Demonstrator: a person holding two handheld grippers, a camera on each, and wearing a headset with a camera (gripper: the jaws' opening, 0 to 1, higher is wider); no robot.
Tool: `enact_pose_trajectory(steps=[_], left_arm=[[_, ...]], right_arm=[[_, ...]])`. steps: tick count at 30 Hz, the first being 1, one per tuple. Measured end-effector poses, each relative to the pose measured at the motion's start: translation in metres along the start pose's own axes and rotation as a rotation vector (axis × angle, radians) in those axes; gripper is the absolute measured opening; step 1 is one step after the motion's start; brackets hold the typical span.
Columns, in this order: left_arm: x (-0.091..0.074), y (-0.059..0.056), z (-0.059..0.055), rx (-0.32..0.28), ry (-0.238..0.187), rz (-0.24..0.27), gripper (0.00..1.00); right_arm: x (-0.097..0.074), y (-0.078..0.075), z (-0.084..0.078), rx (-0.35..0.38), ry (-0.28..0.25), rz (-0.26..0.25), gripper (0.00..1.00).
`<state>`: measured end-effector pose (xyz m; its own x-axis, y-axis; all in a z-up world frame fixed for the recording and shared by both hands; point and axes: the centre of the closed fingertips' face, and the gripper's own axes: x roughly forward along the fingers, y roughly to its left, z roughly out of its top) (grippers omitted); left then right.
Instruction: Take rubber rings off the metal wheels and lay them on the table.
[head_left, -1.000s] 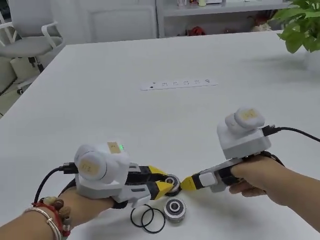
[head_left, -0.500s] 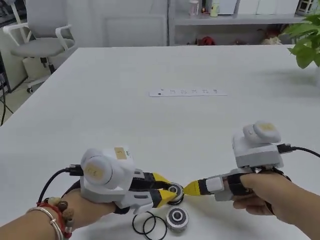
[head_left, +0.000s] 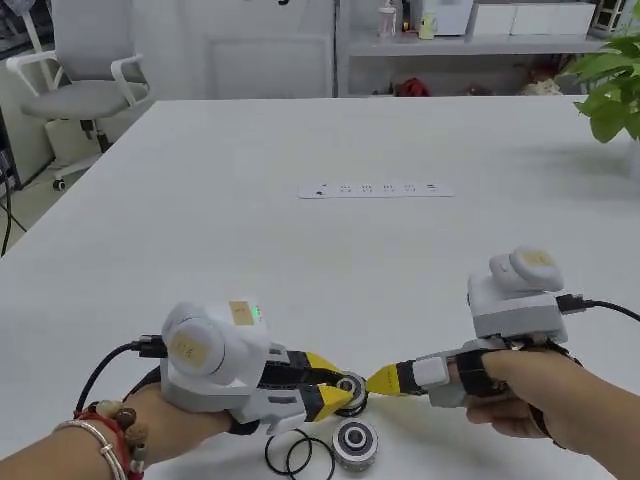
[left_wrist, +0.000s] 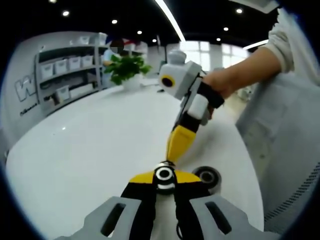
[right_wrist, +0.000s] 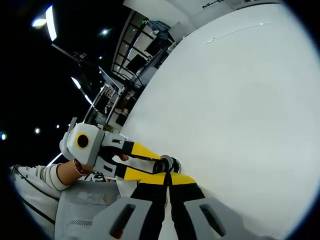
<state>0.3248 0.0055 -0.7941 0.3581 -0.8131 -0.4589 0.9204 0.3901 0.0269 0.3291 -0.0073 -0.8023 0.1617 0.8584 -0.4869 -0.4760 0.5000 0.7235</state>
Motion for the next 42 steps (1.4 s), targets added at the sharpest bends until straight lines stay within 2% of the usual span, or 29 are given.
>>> enact_pose_trajectory(steps=[16, 23, 26, 27, 28, 29, 30, 31, 32, 37, 42], left_arm=[[0.000, -0.001, -0.001, 0.014, 0.020, -0.009, 0.14], [0.000, -0.002, -0.001, 0.017, 0.024, -0.011, 0.14], [-0.001, -0.002, -0.002, 0.018, 0.024, -0.011, 0.14], [-0.001, -0.002, -0.001, 0.018, 0.023, -0.011, 0.14], [-0.001, -0.003, -0.001, 0.016, 0.022, -0.010, 0.14], [-0.001, -0.003, -0.001, 0.015, 0.021, -0.009, 0.14], [-0.001, -0.003, -0.001, 0.018, 0.020, -0.009, 0.14], [-0.001, -0.003, -0.001, 0.017, 0.020, -0.009, 0.14], [-0.001, -0.003, -0.001, 0.018, 0.020, -0.008, 0.14], [-0.001, -0.003, -0.001, 0.001, 0.021, -0.002, 0.14], [-0.002, -0.003, -0.001, -0.041, 0.036, -0.005, 0.14]], right_arm=[[0.001, 0.007, 0.001, 0.006, 0.005, 0.028, 0.00], [0.004, 0.015, 0.001, 0.003, 0.003, 0.052, 0.00], [0.005, 0.021, 0.001, 0.003, 0.001, 0.077, 0.00], [0.005, 0.041, 0.013, 0.019, -0.058, 0.178, 0.00], [0.004, 0.045, 0.015, 0.057, -0.054, 0.185, 0.00], [0.005, 0.028, 0.008, -0.057, -0.013, 0.070, 0.00], [0.006, 0.030, 0.008, -0.091, -0.015, 0.063, 0.00], [0.008, 0.037, 0.005, -0.055, 0.000, 0.089, 0.00], [0.007, 0.037, 0.006, -0.044, -0.008, 0.100, 0.00], [0.005, 0.029, 0.007, -0.033, -0.016, 0.073, 0.00], [0.004, 0.026, 0.006, -0.038, -0.016, 0.059, 0.00]])
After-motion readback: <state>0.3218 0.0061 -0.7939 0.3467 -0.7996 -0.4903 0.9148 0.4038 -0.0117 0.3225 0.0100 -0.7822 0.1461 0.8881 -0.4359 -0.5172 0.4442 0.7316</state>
